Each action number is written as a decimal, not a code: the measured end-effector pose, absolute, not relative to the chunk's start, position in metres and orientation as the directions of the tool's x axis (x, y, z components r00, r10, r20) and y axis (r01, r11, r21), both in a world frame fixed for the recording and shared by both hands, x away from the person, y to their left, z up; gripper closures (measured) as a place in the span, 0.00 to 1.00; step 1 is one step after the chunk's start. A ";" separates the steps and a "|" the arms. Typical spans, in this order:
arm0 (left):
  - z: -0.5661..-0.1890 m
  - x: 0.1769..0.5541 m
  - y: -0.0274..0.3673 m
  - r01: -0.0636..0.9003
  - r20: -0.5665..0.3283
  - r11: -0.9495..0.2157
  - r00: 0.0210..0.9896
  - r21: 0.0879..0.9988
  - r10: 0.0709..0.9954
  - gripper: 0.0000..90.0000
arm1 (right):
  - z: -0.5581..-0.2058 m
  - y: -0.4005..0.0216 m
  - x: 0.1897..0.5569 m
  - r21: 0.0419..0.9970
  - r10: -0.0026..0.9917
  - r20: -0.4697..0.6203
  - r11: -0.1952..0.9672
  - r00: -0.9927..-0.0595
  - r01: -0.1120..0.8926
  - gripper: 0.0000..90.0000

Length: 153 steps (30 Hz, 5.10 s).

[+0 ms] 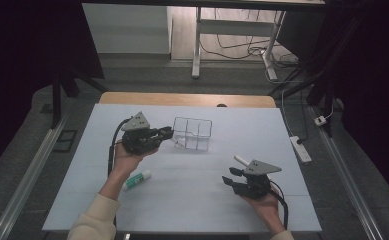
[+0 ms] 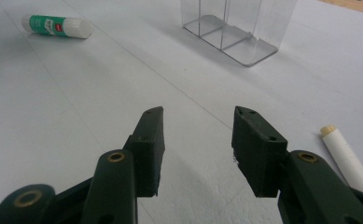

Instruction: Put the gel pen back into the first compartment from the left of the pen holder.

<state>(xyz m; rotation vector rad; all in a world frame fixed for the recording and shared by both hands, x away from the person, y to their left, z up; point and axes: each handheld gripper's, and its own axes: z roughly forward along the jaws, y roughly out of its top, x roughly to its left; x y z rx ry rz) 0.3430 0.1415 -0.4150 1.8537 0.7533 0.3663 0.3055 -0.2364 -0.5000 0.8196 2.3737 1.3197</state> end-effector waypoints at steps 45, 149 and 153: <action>-0.393 0.382 0.159 0.392 -0.067 -0.271 0.665 0.879 0.744 0.88 | -0.501 -0.239 0.306 0.849 0.621 0.013 0.407 -0.784 0.337 0.57; -0.476 0.269 0.179 0.430 -0.024 -0.348 0.655 0.833 0.755 0.48 | -0.482 -0.282 0.330 0.804 0.759 -0.061 0.423 -0.648 0.419 0.51; -0.480 0.268 0.179 0.438 -0.025 -0.353 0.656 0.827 0.754 0.48 | -0.481 -0.281 0.337 0.789 0.752 -0.069 0.443 -0.656 0.426 0.51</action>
